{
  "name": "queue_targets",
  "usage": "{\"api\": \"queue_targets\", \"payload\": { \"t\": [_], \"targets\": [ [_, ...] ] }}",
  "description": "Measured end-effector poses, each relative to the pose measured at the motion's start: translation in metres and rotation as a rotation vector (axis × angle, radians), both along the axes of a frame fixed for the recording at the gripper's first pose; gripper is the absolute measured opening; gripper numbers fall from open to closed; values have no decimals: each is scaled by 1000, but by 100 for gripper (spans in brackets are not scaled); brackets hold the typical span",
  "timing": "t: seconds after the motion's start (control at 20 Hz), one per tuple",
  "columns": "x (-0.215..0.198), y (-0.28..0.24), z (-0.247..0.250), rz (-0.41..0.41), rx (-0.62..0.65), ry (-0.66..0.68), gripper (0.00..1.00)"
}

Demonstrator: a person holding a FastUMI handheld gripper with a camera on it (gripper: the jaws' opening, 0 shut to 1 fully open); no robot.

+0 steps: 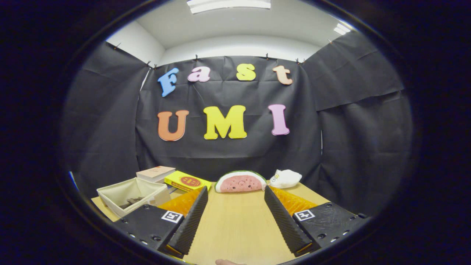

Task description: Open the storage box then place both shoes into the box .Put the left shoe in first, then the right shoe, with the right side of both shoes facing outward in a uniform manner.

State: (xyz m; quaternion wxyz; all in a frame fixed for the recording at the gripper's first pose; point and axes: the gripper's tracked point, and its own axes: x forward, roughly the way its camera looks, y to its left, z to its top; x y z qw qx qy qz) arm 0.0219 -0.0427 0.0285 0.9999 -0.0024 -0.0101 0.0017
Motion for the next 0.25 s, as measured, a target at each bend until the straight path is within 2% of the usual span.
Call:
{"api": "queue_targets", "payload": {
  "t": [0.25],
  "targets": [
    [22,-3,-11,31,45,34,94]
  ]
}}
